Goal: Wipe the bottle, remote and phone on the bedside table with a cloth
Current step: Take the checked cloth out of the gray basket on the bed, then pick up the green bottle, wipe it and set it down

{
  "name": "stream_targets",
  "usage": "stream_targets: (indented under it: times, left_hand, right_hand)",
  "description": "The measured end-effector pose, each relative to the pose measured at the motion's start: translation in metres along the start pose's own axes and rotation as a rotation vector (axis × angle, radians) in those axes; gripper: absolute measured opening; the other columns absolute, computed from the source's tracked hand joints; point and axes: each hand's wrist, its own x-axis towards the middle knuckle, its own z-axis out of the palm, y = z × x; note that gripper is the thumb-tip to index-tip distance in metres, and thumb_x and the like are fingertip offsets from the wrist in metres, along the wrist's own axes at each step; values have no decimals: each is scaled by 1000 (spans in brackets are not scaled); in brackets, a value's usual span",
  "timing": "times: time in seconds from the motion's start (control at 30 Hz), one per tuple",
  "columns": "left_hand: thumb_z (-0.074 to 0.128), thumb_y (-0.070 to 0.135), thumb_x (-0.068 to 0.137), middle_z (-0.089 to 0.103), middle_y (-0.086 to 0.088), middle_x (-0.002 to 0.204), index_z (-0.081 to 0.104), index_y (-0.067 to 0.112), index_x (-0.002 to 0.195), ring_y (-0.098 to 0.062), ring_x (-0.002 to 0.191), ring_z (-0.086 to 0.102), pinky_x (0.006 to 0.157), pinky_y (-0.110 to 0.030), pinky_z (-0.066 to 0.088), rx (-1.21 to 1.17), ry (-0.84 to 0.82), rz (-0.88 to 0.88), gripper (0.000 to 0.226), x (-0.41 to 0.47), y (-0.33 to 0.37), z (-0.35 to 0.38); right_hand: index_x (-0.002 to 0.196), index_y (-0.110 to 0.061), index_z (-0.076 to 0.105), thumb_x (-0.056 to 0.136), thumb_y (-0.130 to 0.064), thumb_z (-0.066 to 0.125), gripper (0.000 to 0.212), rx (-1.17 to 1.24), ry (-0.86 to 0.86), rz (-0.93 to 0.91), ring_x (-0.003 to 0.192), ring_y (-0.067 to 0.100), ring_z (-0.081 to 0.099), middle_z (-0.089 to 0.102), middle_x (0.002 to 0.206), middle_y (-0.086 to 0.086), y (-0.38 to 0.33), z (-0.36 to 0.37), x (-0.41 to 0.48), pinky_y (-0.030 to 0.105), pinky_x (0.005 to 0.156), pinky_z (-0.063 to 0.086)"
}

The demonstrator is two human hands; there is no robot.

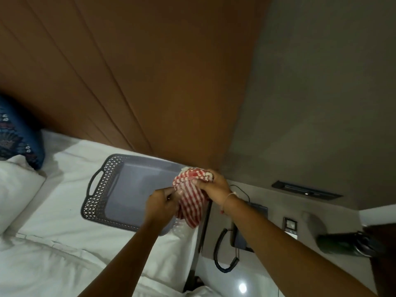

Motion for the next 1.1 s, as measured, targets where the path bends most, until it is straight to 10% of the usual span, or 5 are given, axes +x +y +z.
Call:
stream_targets:
  times: [0.67, 0.8, 0.97, 1.1]
  left_hand:
    - [74, 22, 87, 78, -13, 92, 78, 5, 98, -20, 84, 73, 84, -44, 58, -49, -778, -39, 20, -146, 160, 379]
    - [78, 47, 77, 76, 0, 106, 72, 21, 118, -13, 95, 71, 97, -42, 56, -14, -940, -163, 49, -147, 150, 440]
    - [88, 50, 58, 52, 7, 140, 29, 32, 153, -13, 126, 51, 103, -34, 46, 56, -725, -35, 114, -117, 160, 487]
    - [93, 44, 54, 33, 3, 159, 22, 34, 155, -15, 138, 40, 107, -32, 39, 11, -738, 104, 124, -91, 184, 522]
  right_hand:
    - [120, -13, 56, 91, -30, 59, 34, 531, 608, 412, 112, 38, 60, 61, 125, 18, 247, -346, -229, 53, 98, 46]
    - [111, -12, 58, 96, -30, 50, 24, 576, 657, 447, 106, 36, 62, 64, 117, 20, 303, -377, -254, 52, 97, 47]
    - [125, -5, 56, 90, -32, 58, 45, 620, 775, 431, 105, 40, 61, 64, 119, 22, 350, -402, -278, 56, 89, 51]
    - [119, -11, 59, 88, -30, 60, 37, 701, 845, 411, 100, 36, 63, 66, 116, 19, 372, -411, -289, 46, 76, 56]
